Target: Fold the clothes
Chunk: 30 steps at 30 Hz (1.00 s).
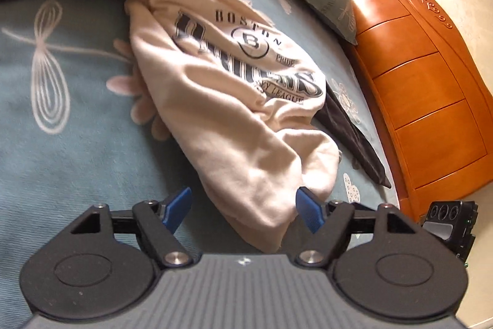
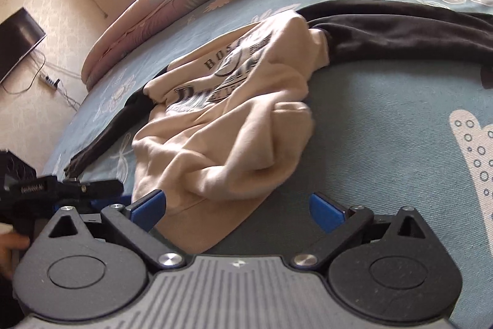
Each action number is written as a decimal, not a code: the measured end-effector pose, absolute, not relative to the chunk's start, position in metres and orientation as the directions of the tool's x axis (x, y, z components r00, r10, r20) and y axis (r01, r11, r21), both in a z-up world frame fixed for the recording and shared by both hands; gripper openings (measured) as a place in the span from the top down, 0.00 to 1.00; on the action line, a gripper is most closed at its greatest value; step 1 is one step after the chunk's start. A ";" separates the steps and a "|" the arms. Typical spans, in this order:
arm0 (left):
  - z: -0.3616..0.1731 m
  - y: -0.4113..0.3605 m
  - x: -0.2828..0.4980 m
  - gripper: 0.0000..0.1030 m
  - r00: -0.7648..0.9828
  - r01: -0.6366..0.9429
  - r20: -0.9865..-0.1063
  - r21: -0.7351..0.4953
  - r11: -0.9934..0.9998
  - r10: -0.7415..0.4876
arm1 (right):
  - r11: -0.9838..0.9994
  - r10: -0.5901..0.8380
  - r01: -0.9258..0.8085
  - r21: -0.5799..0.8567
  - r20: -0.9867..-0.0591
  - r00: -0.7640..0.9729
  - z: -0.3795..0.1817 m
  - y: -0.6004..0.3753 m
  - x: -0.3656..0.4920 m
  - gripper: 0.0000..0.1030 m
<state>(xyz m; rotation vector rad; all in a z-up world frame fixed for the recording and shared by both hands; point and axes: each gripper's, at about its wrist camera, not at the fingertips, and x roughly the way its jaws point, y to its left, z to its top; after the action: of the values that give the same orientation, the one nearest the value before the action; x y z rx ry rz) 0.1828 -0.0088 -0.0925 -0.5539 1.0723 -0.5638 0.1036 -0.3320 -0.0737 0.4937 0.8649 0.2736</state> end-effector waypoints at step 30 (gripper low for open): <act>-0.077 -0.027 0.201 0.27 0.374 0.188 -0.531 -0.759 0.623 -0.760 | 0.746 0.666 -0.386 0.543 -0.600 0.444 -0.052 -0.271 0.124 0.00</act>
<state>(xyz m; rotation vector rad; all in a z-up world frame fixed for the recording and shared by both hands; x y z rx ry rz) 0.2005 -0.0272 -0.0768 -0.6644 1.0127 -0.6677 0.1242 -0.2709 -0.0521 0.3510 0.8953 0.6685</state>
